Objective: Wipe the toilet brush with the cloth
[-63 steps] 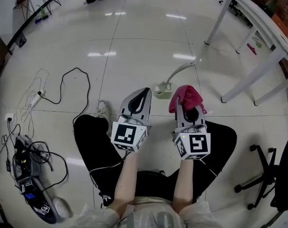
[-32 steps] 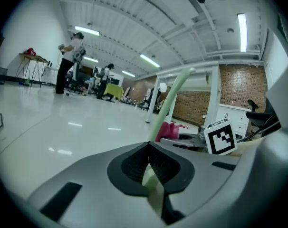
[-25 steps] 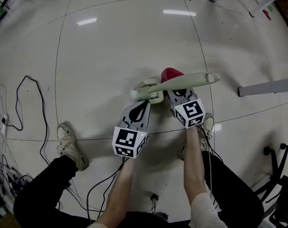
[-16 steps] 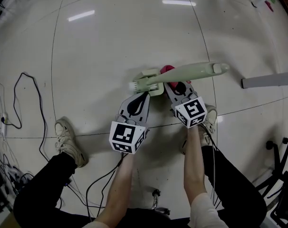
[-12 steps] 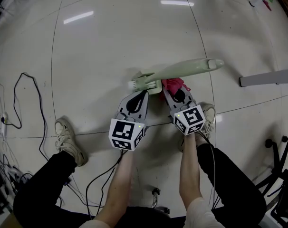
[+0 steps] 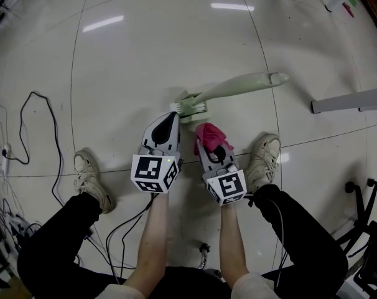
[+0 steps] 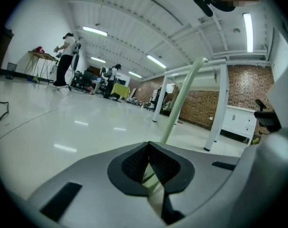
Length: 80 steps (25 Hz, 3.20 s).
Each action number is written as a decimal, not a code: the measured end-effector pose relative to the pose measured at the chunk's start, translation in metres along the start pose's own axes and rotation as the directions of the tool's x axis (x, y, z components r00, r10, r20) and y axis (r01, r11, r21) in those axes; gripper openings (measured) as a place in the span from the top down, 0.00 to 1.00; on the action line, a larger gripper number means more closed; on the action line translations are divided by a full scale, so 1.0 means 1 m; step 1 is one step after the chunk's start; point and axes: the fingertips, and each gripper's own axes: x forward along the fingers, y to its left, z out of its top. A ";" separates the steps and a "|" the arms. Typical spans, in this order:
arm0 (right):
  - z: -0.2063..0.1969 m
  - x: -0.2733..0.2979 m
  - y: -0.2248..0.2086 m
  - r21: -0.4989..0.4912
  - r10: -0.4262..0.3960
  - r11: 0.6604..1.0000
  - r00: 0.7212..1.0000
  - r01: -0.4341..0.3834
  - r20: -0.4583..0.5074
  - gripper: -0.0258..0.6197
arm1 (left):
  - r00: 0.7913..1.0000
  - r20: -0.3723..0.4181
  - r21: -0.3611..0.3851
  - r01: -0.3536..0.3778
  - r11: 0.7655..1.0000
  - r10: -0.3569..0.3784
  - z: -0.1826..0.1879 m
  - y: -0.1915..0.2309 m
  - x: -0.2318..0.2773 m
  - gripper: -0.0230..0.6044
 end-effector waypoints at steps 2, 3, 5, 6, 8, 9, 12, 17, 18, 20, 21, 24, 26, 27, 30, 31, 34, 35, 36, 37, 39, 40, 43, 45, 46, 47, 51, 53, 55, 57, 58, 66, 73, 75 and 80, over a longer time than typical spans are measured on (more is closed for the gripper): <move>-0.015 0.016 0.021 0.009 0.042 0.999 0.999 -0.042 -0.025 0.91 | 1.000 -0.005 0.009 -0.016 1.000 0.016 0.000 0.010 -0.003 0.96; -0.020 0.025 0.027 0.014 0.055 0.998 0.998 -0.055 -0.032 0.91 | 1.000 -0.009 0.010 -0.021 1.000 0.021 -0.001 0.014 -0.004 0.96; -0.023 0.040 0.036 0.022 0.074 0.997 0.997 -0.073 -0.033 0.91 | 0.999 -0.020 0.020 -0.025 0.999 0.026 -0.004 0.019 -0.006 0.96; -0.022 0.045 0.038 0.021 0.078 0.997 0.997 -0.078 -0.029 0.91 | 0.999 -0.028 0.026 -0.026 0.999 0.027 -0.006 0.021 -0.006 0.96; -0.018 0.051 0.035 0.019 0.075 0.997 0.997 -0.075 -0.012 0.91 | 0.999 -0.041 0.032 -0.028 0.999 0.029 -0.010 0.024 -0.006 0.96; -0.015 0.051 0.031 0.021 0.066 0.998 0.998 -0.066 0.000 0.91 | 0.999 -0.045 0.031 -0.029 0.999 0.030 -0.012 0.025 -0.006 0.96; -0.009 0.040 0.012 0.045 0.021 0.999 0.999 -0.022 0.032 0.91 | 0.998 -0.057 0.029 -0.027 0.999 0.029 -0.019 0.026 -0.006 0.96; -0.002 0.012 -0.037 0.074 -0.112 0.991 0.992 0.107 0.061 0.91 | 0.998 -0.061 0.028 -0.006 1.000 0.008 -0.021 0.014 -0.002 0.96; -0.002 0.009 -0.045 0.073 -0.132 0.989 0.989 0.128 0.059 0.91 | 0.998 -0.061 0.029 -0.002 1.000 0.004 -0.021 0.012 -0.001 0.96; -0.001 0.007 -0.058 0.065 -0.156 0.986 0.986 0.153 0.053 0.91 | 0.998 -0.064 0.030 0.005 1.000 -0.003 -0.022 0.008 0.000 0.96; -0.001 0.007 -0.062 0.064 -0.164 0.985 0.985 0.160 0.052 0.91 | 0.998 -0.065 0.030 0.008 1.000 -0.006 -0.022 0.007 0.001 0.96; 0.003 0.005 -0.067 0.068 -0.181 0.982 0.982 0.177 0.057 0.91 | 0.999 -0.053 0.033 0.016 0.999 -0.014 -0.019 0.005 0.001 0.96; 0.006 0.001 -0.065 0.082 -0.198 0.978 0.978 0.192 0.064 0.91 | 0.999 -0.025 0.053 0.045 0.998 -0.044 -0.012 0.002 0.000 0.96; 0.007 -0.002 -0.063 0.093 -0.210 0.975 0.976 0.203 0.065 0.91 | 0.997 -0.008 0.070 0.081 0.994 -0.081 -0.008 -0.002 0.000 0.96; 0.007 -0.009 -0.055 0.130 -0.238 0.964 0.970 0.230 0.050 0.91 | 0.965 0.000 0.117 0.259 0.959 -0.261 -0.003 -0.017 0.001 0.83; 0.006 -0.011 -0.052 0.145 -0.241 0.962 0.970 0.233 0.043 0.91 | 0.950 -0.012 0.134 0.311 0.941 -0.313 -0.002 -0.020 0.002 0.70; -0.003 -0.008 -0.041 0.158 -0.234 0.960 0.972 0.231 -0.003 0.91 | 0.916 -0.051 0.184 0.401 0.897 -0.399 0.002 -0.019 0.013 0.38; -0.008 -0.005 -0.038 0.155 -0.230 0.961 0.973 0.231 -0.025 0.91 | 0.906 -0.068 0.195 0.422 0.885 -0.417 0.002 -0.016 0.020 0.37; -0.012 -0.002 -0.035 0.156 -0.228 0.960 0.972 0.233 -0.047 0.91 | 0.896 -0.088 0.202 0.445 0.873 -0.436 0.001 -0.015 0.027 0.33; -0.016 0.000 -0.034 0.163 -0.230 0.958 0.971 0.237 -0.065 0.91 | 0.882 -0.108 0.203 0.471 0.858 -0.458 -0.001 -0.015 0.033 0.28; -0.019 0.004 -0.032 0.185 -0.230 0.952 0.970 0.242 -0.082 0.91 | 0.851 -0.136 0.191 0.524 0.830 -0.507 -0.005 -0.018 0.045 0.27; -0.019 0.006 -0.032 0.191 -0.225 0.953 0.971 0.237 -0.083 0.91 | 0.836 -0.145 0.179 0.548 0.817 -0.529 -0.007 -0.019 0.051 0.27; -0.016 0.015 -0.030 0.170 -0.201 0.962 0.976 0.212 -0.082 0.91 | 0.794 -0.161 0.115 0.605 0.788 -0.586 -0.017 -0.023 0.066 0.27; -0.015 0.021 -0.034 0.150 -0.190 0.968 0.978 0.201 -0.084 0.91 | 0.767 -0.161 0.066 0.636 0.768 -0.621 -0.021 -0.028 0.071 0.27; -0.014 0.023 -0.037 0.140 -0.184 0.971 0.979 0.194 -0.084 0.91 | 0.760 -0.158 0.053 0.644 0.763 -0.630 -0.021 -0.031 0.071 0.27; -0.013 0.024 -0.041 0.129 -0.178 0.974 0.980 0.188 -0.085 0.91 | 0.760 -0.156 0.049 0.644 0.763 -0.631 -0.020 -0.032 0.069 0.27; -0.012 0.023 -0.053 0.085 -0.174 0.980 0.980 0.183 -0.101 0.91 | 0.777 -0.145 0.032 0.623 0.782 -0.613 -0.025 -0.028 0.047 0.27; -0.011 0.025 -0.059 0.065 -0.174 0.981 0.978 0.182 -0.111 0.91 | 0.786 -0.148 0.023 0.610 0.792 -0.600 -0.030 -0.027 0.033 0.27; -0.009 0.029 -0.064 0.035 -0.175 0.983 0.977 0.181 -0.122 0.91 | 0.795 -0.151 0.009 0.595 0.804 -0.587 -0.034 -0.028 0.019 0.27; -0.006 0.034 -0.070 0.001 -0.174 0.984 0.976 0.175 -0.132 0.91 | 0.802 -0.145 -0.012 0.584 0.812 -0.579 -0.038 -0.031 0.006 0.27; -0.003 0.037 -0.072 -0.014 -0.170 0.985 0.976 0.170 -0.135 0.91 | 0.805 -0.139 -0.025 0.580 0.814 -0.577 -0.040 -0.033 0.000 0.27; 0.012 0.023 -0.075 -0.050 -0.232 0.973 0.964 0.227 -0.132 0.91 | 0.836 -0.115 -0.010 0.539 0.842 -0.537 -0.024 -0.025 -0.013 0.27; -0.015 -0.005 -0.033 0.075 -0.226 0.969 0.968 0.235 -0.108 0.91 | 0.783 -0.177 0.062 0.614 0.787 -0.597 0.002 -0.022 0.039 0.27; -0.008 0.002 -0.032 0.053 -0.204 0.977 0.976 0.209 -0.076 0.91 | 0.763 -0.204 0.070 0.637 0.768 -0.614 -0.004 -0.030 0.043 0.27; 0.004 0.023 -0.046 -0.071 -0.154 0.986 0.984 0.148 -0.085 0.91 | 0.773 -0.188 0.059 0.624 0.779 -0.606 -0.009 -0.027 0.032 0.27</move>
